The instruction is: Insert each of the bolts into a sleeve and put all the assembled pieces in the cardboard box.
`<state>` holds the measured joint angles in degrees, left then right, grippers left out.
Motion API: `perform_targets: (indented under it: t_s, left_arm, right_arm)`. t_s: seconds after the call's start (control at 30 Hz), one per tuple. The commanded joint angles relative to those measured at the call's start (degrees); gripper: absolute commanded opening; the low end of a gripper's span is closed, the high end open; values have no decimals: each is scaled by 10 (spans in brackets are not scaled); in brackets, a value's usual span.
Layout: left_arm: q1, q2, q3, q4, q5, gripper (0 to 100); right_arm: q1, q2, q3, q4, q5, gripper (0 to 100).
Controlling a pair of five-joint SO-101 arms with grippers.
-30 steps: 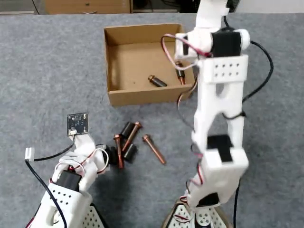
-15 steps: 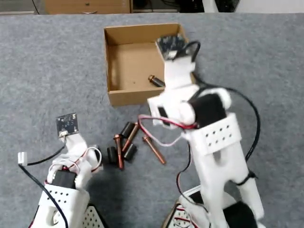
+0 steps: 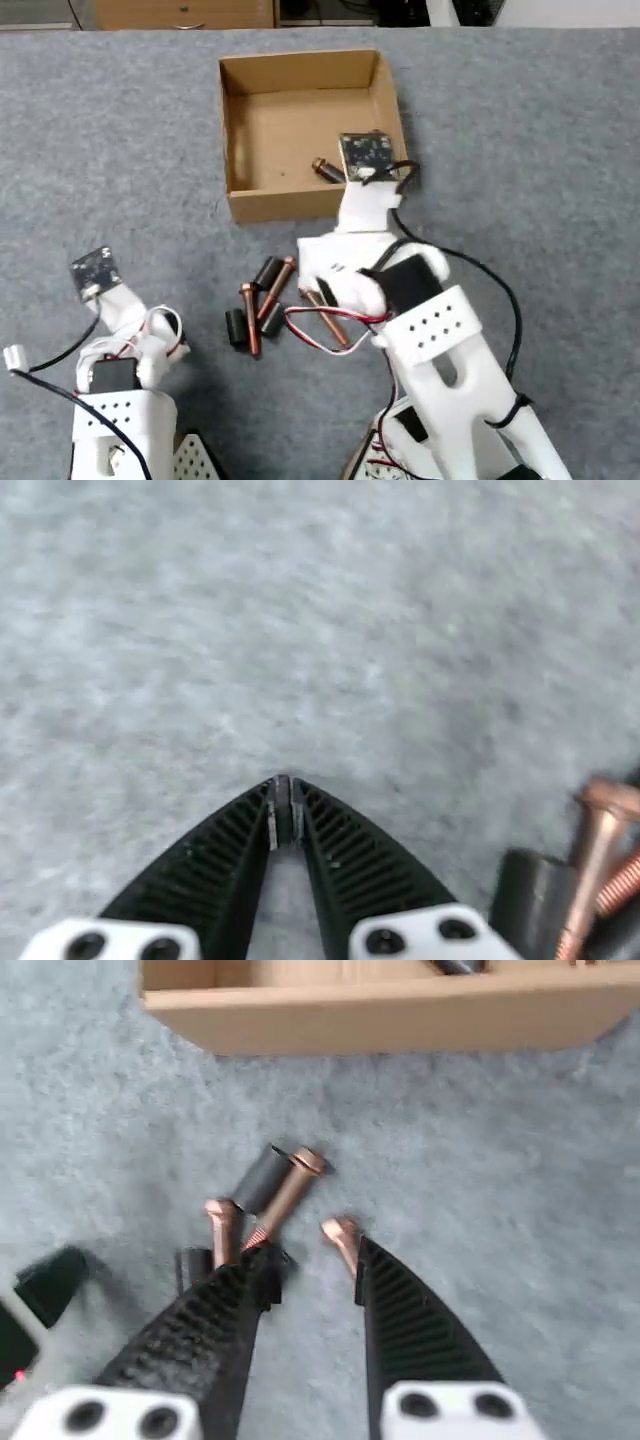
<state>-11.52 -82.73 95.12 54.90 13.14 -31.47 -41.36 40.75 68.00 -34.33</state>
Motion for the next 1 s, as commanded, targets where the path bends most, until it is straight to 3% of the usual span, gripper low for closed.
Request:
perform_targets:
  t_s: [0.0,0.17,0.4,0.63,0.97]
  left_arm:
    - [-54,-5,-16,3,-1,19]
    - [-74,-5,-11,2,-1,19]
    - [-74,-5,-6,-2,0,19]
    - [-74,-5,-6,-3,0,19]
    - [-76,-5,-4,-22,0,19]
  right_arm:
    - [-10,-15,38,-124,-90,123]
    - [-12,-15,113,-288,-196,123]
    - [-20,-14,162,-413,-322,123]
    - [-111,83,104,-386,-323,123]
    - [-113,286,-52,-251,-396,123]
